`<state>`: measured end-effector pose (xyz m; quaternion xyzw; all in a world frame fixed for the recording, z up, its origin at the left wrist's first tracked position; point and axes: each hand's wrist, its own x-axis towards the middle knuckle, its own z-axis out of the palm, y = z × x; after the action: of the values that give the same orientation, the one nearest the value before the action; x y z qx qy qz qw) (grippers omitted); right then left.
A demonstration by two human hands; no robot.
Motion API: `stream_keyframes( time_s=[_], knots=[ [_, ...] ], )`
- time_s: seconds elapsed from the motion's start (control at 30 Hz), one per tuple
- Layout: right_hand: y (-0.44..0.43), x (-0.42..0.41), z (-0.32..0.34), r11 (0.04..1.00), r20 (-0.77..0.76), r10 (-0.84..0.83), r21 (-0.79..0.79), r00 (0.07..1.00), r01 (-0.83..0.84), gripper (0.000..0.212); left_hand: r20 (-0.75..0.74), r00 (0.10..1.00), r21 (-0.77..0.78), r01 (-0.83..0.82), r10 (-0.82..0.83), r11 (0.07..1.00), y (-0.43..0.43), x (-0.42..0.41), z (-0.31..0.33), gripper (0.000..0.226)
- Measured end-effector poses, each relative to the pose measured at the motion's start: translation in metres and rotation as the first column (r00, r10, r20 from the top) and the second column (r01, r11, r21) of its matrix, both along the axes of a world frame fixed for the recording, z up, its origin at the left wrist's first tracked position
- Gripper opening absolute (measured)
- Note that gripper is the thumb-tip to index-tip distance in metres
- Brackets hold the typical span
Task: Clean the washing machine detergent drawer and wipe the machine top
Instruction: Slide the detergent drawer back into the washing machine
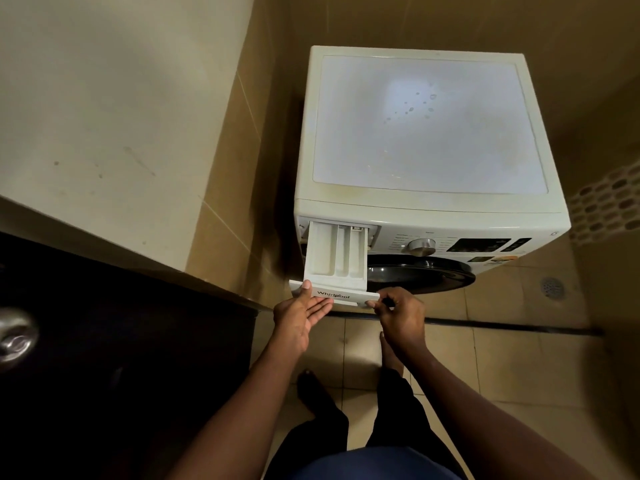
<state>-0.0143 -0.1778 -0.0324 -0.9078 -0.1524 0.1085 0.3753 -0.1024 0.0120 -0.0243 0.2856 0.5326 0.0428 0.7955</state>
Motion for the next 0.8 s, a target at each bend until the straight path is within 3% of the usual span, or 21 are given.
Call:
stream_keyframes(
  time_s=[0.3, 0.4, 0.5, 0.8],
  knots=[
    [0.013, 0.033, 0.006, 0.999, -0.025, -0.036, -0.01, 0.999, 0.035, 0.009, 0.045, 0.999, 0.015, -0.023, 0.022, 1.0, 0.004, 0.029, 0.01, 0.023],
    [0.025, 0.053, 0.011, 0.999, -0.053, -0.038, -0.006, 0.998, 0.037, 0.006, 0.067, 0.998, 0.014, -0.005, 0.004, 1.0, 0.013, 0.046, 0.013, 0.028],
    [0.036, 0.067, 0.012, 0.994, -0.091, -0.101, 0.022, 0.991, 0.104, 0.008, 0.073, 0.997, 0.019, 0.016, -0.017, 1.0, 0.019, 0.063, 0.013, 0.033],
    [0.059, 0.092, 0.008, 0.939, -0.224, -0.308, 0.086, 0.925, 0.334, 0.019, 0.02, 0.999, 0.018, -0.046, 0.045, 0.999, 0.035, 0.103, 0.005, 0.019]
  ],
)
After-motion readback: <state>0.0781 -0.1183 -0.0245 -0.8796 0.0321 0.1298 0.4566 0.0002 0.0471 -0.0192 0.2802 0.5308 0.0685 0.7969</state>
